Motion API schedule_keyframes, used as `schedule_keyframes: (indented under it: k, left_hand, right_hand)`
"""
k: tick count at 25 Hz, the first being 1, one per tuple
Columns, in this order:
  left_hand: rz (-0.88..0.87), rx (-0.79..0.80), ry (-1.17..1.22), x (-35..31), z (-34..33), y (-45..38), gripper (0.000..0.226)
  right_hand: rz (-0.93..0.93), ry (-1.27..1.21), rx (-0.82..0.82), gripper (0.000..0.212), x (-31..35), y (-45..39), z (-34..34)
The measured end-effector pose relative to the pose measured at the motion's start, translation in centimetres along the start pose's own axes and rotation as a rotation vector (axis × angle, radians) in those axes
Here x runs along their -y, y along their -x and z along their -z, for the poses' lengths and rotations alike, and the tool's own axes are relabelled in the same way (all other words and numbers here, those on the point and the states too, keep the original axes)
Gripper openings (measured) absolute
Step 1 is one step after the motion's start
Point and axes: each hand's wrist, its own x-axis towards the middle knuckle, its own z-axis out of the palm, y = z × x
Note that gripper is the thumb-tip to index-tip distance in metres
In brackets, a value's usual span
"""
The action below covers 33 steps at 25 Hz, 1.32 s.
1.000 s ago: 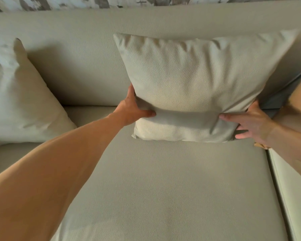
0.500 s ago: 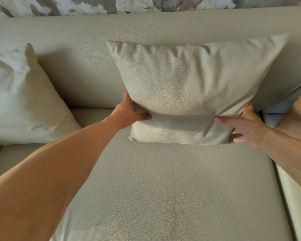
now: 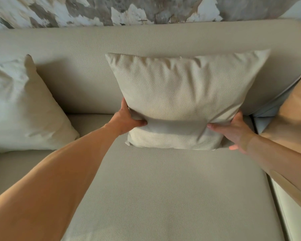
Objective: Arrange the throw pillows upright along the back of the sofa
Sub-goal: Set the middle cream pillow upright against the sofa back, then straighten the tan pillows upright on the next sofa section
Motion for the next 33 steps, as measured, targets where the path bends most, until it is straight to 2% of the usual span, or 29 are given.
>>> schedule_keyframes:
  k: [2, 4, 7, 11, 17, 21, 25, 33]
  left_hand:
    - [0.041, -0.050, -0.077, -0.4, -0.5, 0.8, 0.122]
    - [0.087, -0.094, -0.187, -1.1, -0.8, 2.2, 0.122]
    - [0.108, -0.084, -0.303, -2.6, -0.1, 5.9, 0.114]
    - [-0.026, -0.058, -0.401, -4.5, 3.1, 11.8, 0.112]
    - [-0.234, -0.193, -0.589, -8.0, 10.2, 20.5, 0.107]
    - [-0.292, -0.261, -0.627, -10.3, 12.3, 26.5, 0.108]
    - [-0.301, -0.301, -0.613, -12.9, 11.2, 31.1, 0.109]
    - [-0.317, -0.362, -0.591, -22.3, 2.1, 38.3, 0.107]
  right_hand:
    - [0.087, 0.157, -0.103, 0.085, 0.3, 0.9, 0.0]
    - [0.191, 0.356, -0.224, 0.094, 0.3, 2.6, 0.2]
    - [0.286, 0.502, -0.212, 0.105, 1.5, 6.5, 1.0]
    - [0.365, 0.726, -0.208, 0.100, 5.3, 13.3, 2.7]
    - [0.463, 0.951, -0.280, 0.095, 10.1, 23.8, 6.5]
    - [0.500, 0.984, -0.294, 0.095, 10.5, 30.4, 9.6]
    - [0.492, 1.000, -0.349, 0.096, 9.7, 33.6, 15.5]
    - [0.475, 1.027, -0.438, 0.096, 3.9, 35.8, 32.2]
